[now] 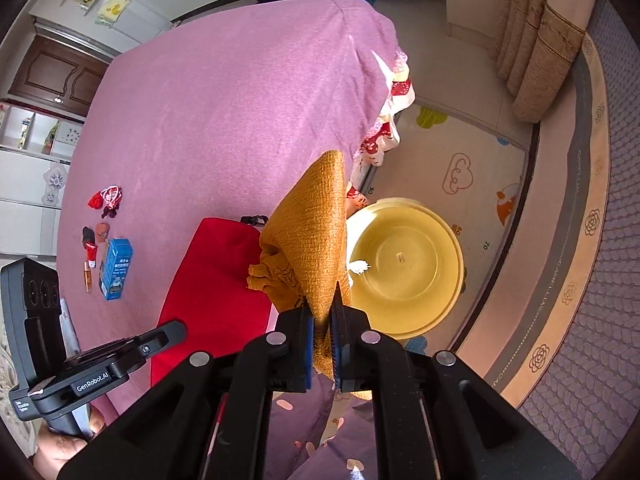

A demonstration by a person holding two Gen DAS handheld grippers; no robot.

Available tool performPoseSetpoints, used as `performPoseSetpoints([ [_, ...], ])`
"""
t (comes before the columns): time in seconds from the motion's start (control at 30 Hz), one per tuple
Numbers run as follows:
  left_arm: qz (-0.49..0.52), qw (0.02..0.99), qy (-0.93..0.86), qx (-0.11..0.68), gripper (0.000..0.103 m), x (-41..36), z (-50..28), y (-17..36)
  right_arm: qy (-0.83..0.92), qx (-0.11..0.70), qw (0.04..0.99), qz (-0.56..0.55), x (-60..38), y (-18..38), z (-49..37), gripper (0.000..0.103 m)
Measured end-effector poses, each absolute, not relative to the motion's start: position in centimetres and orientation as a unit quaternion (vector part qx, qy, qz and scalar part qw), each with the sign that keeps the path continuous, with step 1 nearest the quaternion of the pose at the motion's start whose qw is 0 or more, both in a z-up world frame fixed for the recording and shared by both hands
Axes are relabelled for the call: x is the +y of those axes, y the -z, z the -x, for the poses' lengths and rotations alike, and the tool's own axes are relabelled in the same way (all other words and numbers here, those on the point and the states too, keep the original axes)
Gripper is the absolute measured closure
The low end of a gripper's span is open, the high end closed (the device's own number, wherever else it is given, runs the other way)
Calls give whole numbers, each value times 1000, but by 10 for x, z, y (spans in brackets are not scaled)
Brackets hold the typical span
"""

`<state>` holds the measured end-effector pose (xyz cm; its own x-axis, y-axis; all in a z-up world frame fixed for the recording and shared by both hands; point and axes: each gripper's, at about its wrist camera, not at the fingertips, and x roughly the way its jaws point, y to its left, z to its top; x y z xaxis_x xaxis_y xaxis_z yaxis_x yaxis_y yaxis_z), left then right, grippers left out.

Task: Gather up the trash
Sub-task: 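Carry both bags to the yellow basin and open both grippers to drop them, then move both tools back over the bed toward the blue and gold boxes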

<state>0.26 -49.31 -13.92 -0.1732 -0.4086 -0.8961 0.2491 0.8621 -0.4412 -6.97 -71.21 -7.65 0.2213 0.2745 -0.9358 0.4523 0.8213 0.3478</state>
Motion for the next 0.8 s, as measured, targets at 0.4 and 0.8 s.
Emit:
performPoseSetpoints([
  [0.4, -8, 630, 260, 732, 38, -539, 9, 158, 95, 616, 722, -301, -753, 84, 93, 52],
  [0.8, -13, 648, 259, 716, 37, -527, 5, 139, 72, 620, 723, -294, -735, 79, 76, 52],
])
